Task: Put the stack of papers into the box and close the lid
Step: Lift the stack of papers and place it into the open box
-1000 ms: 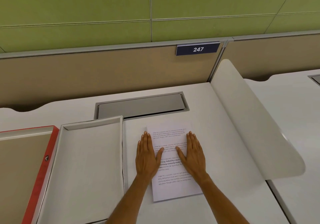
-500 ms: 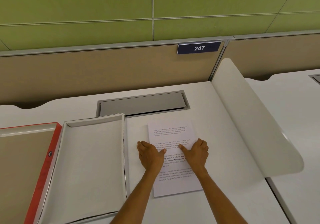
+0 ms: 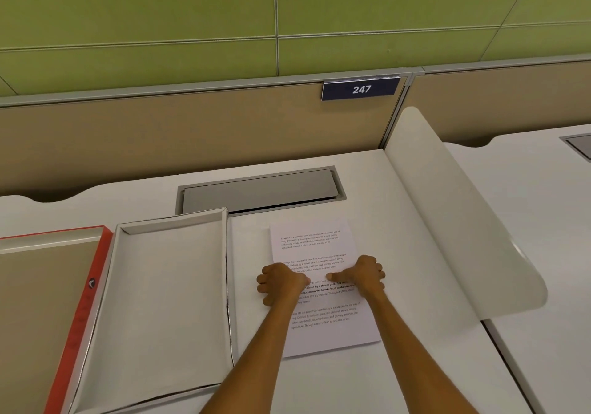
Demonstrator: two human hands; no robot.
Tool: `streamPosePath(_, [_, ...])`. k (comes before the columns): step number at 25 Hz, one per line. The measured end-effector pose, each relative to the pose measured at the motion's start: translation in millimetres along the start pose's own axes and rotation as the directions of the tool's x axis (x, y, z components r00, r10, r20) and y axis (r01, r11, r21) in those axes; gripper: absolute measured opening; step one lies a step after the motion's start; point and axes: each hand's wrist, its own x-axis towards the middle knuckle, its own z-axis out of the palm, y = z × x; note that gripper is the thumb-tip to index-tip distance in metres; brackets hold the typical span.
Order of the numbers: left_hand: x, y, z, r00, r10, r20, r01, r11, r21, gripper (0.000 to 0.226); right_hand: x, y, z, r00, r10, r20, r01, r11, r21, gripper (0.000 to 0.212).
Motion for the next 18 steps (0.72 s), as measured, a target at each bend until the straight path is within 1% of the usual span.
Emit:
streamPosePath(2, [-0.2, 4.6, -0.9, 1.0, -0.023, 0.008, 0.023, 0.999, 0.03, 0.098, 1.7, -2.2, 0.1, 1.0, -0.002, 0.022, 0.003, 1.0, -0.019, 0.099])
streamPosePath(5, [3.8, 4.6, -3.9, 1.0, -0.027, 0.006, 0.027, 0.999, 0.046, 0.097, 2.0, -4.7, -0.4, 0.999, -0.021, 0.028, 0.022, 0.999, -0.031, 0.095])
streamPosePath(8, [4.7, 2.2, -5.0, 1.0, -0.006, 0.002, 0.006, 1.0, 0.018, 0.088, -0.7, -7.2, -2.0, 0.999, -0.027, 0.029, 0.027, 0.999, -0.033, 0.09])
streamPosePath(11, [5.4, 0.7, -6.4, 1.0, 0.007, 0.027, -0.007, 1.0, -0.013, 0.078, -5.7, -8.6, 0.0, 0.999, -0.046, 0.003, 0.046, 0.999, -0.009, 0.09])
streamPosePath(13, [4.0, 1.0, -8.2, 0.999, 0.013, 0.034, -0.012, 1.0, -0.024, 0.076, -9.3, -8.2, 1.6, 0.998, -0.053, -0.022, 0.054, 0.997, 0.048, 0.092])
streamPosePath(15, [3.4, -0.7, -8.0, 0.999, 0.029, 0.016, -0.028, 0.999, -0.016, 0.076, -10.8, -5.1, 2.2, 0.996, -0.086, -0.015, 0.087, 0.986, 0.141, 0.087])
streamPosePath(16, [2.6, -2.1, -7.6, 0.999, 0.047, 0.001, -0.047, 0.999, -0.003, 0.075, -10.0, -3.0, 2.3, 0.995, -0.102, -0.011, 0.102, 0.979, 0.177, 0.085])
streamPosePath(18, [2.8, -6.0, -7.1, 0.994, 0.106, -0.03, -0.106, 0.994, 0.015, 0.074, -7.4, 0.1, 2.2, 0.994, -0.109, -0.005, 0.108, 0.973, 0.203, 0.091])
